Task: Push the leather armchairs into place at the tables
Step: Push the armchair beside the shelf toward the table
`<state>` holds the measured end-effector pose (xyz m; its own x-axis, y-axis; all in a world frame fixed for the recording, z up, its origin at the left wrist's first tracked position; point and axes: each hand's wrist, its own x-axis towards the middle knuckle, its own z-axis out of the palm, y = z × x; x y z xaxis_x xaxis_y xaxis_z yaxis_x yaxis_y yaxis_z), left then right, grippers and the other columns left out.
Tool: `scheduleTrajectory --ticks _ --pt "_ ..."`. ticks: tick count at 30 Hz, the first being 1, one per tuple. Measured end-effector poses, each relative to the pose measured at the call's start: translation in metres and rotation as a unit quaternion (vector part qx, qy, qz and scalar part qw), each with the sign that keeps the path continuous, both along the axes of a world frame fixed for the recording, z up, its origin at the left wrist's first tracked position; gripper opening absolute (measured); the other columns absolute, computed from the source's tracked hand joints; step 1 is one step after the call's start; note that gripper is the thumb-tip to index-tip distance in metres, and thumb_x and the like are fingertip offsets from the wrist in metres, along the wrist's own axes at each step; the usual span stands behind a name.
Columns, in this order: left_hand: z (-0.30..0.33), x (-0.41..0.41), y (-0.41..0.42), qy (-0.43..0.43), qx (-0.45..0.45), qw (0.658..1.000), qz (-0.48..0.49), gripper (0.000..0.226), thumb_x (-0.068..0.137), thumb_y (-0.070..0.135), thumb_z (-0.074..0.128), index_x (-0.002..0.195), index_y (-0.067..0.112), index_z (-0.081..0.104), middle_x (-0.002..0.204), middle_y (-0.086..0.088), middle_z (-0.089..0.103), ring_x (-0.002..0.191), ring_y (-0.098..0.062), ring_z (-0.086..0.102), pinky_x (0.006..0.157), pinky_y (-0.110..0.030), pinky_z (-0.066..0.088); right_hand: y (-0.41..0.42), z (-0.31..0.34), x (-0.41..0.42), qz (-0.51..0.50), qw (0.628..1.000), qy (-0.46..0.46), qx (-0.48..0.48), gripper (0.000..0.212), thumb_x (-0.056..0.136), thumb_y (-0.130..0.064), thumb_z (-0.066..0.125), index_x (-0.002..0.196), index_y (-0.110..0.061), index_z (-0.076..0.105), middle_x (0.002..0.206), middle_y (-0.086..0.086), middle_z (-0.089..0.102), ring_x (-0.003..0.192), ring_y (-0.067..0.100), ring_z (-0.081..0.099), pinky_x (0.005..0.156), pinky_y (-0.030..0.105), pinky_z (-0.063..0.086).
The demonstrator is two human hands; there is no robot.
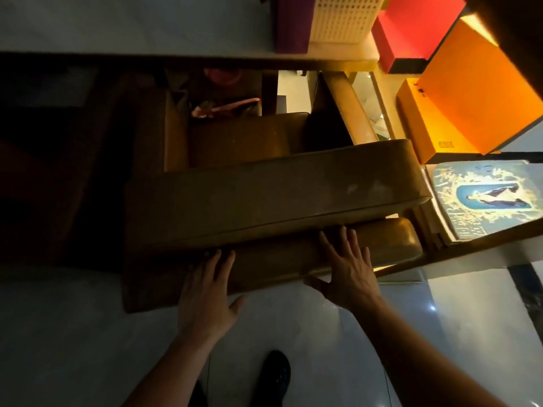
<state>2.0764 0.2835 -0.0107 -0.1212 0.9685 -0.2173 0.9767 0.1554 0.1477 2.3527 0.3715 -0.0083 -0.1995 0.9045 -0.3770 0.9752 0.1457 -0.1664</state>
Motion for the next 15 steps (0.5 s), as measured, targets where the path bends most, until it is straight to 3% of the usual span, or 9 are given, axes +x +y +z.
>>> scheduleTrajectory --ticks 7,11,15 --pt "-0.011 0.011 -0.001 -0.005 0.023 0.999 0.029 0.092 0.084 0.070 0.052 0.156 0.033 0.008 0.161 0.000 0.016 0.148 -0.025 0.011 0.121 -0.050 0.016 -0.019 -0.022 0.000 -0.013 0.995 0.001 0.096 0.102 0.082 -0.084 0.042 0.158 -0.037 -0.009 0.168 0.012 -0.009 0.153 0.034 -0.014 0.124 0.061 0.008" --pt "-0.012 0.006 -0.002 -0.007 0.034 0.999 0.034 0.088 0.083 0.071 0.052 0.154 0.035 0.016 0.158 0.000 0.025 0.144 -0.026 0.020 0.117 -0.049 0.026 -0.022 -0.026 0.000 -0.008 0.994 -0.011 0.105 0.099 0.084 -0.082 0.040 0.158 -0.036 -0.009 0.168 0.013 -0.009 0.154 0.035 -0.012 0.124 0.060 0.008" --pt "-0.012 0.002 -0.009 -0.018 0.038 0.998 0.038 0.086 0.083 0.072 0.051 0.153 0.037 0.016 0.157 0.003 0.025 0.144 -0.024 0.020 0.118 -0.047 0.026 -0.035 -0.023 -0.003 -0.007 0.995 -0.022 0.095 0.098 0.085 -0.082 0.036 0.157 -0.036 -0.011 0.168 0.013 -0.010 0.153 0.034 -0.012 0.124 0.058 0.007"
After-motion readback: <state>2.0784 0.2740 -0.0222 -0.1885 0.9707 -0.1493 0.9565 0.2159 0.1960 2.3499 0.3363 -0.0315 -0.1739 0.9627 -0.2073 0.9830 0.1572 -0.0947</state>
